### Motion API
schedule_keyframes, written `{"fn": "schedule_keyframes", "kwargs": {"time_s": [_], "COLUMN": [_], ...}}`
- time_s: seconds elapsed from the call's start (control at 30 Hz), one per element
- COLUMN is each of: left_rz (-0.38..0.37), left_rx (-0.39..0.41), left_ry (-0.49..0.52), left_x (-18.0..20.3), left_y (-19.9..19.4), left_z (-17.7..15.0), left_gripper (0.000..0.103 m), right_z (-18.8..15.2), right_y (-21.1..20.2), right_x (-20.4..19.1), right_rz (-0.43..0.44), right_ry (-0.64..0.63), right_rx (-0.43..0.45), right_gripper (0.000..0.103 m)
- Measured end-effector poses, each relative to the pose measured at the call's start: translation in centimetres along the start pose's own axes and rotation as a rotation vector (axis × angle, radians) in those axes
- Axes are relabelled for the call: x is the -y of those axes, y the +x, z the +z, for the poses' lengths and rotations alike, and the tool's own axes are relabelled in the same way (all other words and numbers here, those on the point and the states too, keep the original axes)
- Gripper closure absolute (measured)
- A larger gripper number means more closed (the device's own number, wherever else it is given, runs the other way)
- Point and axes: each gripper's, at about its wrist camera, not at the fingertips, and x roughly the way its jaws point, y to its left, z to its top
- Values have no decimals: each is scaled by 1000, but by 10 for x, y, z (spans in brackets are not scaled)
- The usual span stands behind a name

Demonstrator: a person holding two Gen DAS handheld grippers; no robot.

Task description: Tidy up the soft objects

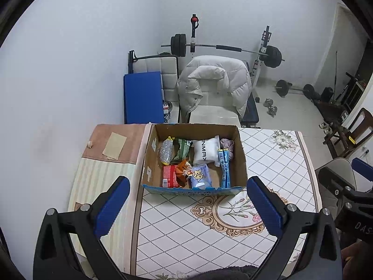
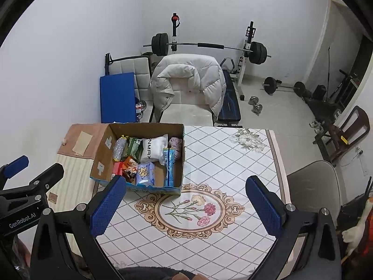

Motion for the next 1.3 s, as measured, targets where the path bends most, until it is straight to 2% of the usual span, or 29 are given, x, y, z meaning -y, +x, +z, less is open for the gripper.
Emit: {"fn": "schedule_keyframes", "kwargs": {"time_s": [0.63, 1.3], "left_rz": [4, -8], "left_rx": [4, -8], "left_ry": [5, 11], "left_x": [4, -3], "left_y": [-7, 3], "left_z": [2, 1], "left_gripper": [0, 0], "right_z": [2, -1], "right_y": [-9, -7], "right_x": [0, 1], "right_rz": [-23, -33], "right_ry": [-2, -2], "right_rx": [14, 8], "right_gripper": [0, 0]}}
